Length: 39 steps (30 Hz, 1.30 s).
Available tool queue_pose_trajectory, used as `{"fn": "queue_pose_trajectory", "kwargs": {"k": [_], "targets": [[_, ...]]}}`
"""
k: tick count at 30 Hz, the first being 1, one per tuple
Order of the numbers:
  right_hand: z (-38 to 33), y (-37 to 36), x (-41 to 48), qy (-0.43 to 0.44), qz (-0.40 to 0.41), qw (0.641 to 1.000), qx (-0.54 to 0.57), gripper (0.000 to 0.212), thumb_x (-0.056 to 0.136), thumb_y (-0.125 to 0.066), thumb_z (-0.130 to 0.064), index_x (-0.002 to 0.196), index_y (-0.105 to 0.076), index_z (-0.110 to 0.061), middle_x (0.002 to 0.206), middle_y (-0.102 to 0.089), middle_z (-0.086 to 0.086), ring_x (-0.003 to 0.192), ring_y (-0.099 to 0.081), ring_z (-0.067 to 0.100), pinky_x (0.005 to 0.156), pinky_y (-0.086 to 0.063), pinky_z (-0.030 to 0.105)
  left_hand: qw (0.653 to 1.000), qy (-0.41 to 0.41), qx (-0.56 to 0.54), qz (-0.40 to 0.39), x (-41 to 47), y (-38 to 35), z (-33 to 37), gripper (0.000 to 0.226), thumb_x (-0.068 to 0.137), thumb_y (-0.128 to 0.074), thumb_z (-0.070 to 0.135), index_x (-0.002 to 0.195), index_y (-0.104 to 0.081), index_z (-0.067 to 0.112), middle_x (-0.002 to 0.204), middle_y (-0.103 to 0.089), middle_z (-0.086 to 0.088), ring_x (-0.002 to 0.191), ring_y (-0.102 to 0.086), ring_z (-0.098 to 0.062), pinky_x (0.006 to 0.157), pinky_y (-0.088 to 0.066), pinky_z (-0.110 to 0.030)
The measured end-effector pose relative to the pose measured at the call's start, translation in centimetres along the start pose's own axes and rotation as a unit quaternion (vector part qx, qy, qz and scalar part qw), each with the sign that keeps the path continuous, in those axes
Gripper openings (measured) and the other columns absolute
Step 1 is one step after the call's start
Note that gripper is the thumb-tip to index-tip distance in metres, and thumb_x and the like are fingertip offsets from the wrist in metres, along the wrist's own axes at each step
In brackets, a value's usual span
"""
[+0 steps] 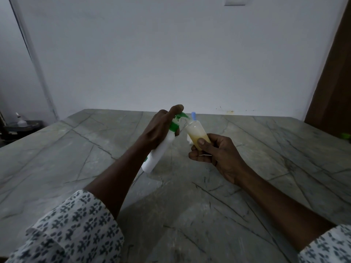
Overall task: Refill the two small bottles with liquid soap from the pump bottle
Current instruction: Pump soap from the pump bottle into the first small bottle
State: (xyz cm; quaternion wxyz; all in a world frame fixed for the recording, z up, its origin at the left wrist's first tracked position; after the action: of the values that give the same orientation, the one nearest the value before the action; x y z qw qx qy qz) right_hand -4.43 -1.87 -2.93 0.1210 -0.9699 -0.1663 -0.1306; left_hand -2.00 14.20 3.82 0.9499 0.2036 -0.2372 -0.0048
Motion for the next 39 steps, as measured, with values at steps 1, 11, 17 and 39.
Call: {"fn": "queue_pose_trajectory", "kwargs": {"k": [1, 11, 17, 39], "targets": [[0.0, 0.02, 0.01, -0.001, 0.001, 1.0, 0.0, 0.039, 0.08, -0.065, -0.02, 0.11, -0.061, 0.003, 0.093, -0.069, 0.025, 0.078, -0.072, 0.031, 0.071, -0.06, 0.034, 1.0, -0.001, 0.004, 0.001, 0.05, 0.0, 0.03, 0.07, 0.096, -0.04, 0.054, 0.06, -0.064, -0.001, 0.063, -0.067, -0.018, 0.055, -0.059, -0.022, 0.07, -0.047, -0.033], [0.4, -0.07, -0.17, -0.015, -0.006, 1.0, -0.015, 0.033, 0.088, -0.061, -0.009, 0.116, -0.058, 0.007, 0.09, -0.071, 0.021, 0.079, -0.073, 0.03, 0.074, -0.061, 0.035, 1.0, 0.003, -0.007, -0.012, -0.19, -0.09, 0.44, 0.059, 0.089, -0.04, 0.04, 0.064, -0.059, -0.01, 0.06, -0.064, -0.016, 0.056, -0.055, -0.023, 0.071, -0.045, -0.037], [0.1, -0.1, -0.11, -0.007, 0.003, 1.0, -0.004, 0.034, 0.083, -0.064, -0.013, 0.113, -0.06, 0.003, 0.099, -0.068, 0.029, 0.081, -0.072, 0.032, 0.072, -0.061, 0.034, 1.0, 0.005, -0.002, 0.005, -0.25, -0.07, 0.38, 0.063, 0.1, -0.043, 0.047, 0.057, -0.062, 0.006, 0.058, -0.064, -0.01, 0.051, -0.057, -0.017, 0.065, -0.045, -0.029], [0.52, -0.47, -0.18, -0.018, -0.006, 1.0, 0.012, 0.029, 0.083, -0.065, -0.013, 0.108, -0.061, 0.0, 0.095, -0.07, 0.024, 0.082, -0.073, 0.032, 0.073, -0.06, 0.034, 1.0, 0.007, 0.01, 0.011, -0.17, -0.25, 0.41, 0.06, 0.1, -0.043, 0.049, 0.054, -0.063, 0.016, 0.053, -0.062, -0.006, 0.049, -0.057, -0.016, 0.065, -0.044, -0.028]]}}
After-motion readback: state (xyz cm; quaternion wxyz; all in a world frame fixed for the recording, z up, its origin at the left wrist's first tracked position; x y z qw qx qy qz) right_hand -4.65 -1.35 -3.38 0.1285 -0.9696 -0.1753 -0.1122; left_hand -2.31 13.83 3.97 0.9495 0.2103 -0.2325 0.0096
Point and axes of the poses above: each hand's wrist, its own x-axis towards the middle knuckle, its own y-axis out of the back of the hand, z = x × y, the point moved 8 cm from there along x, towards the middle knuckle
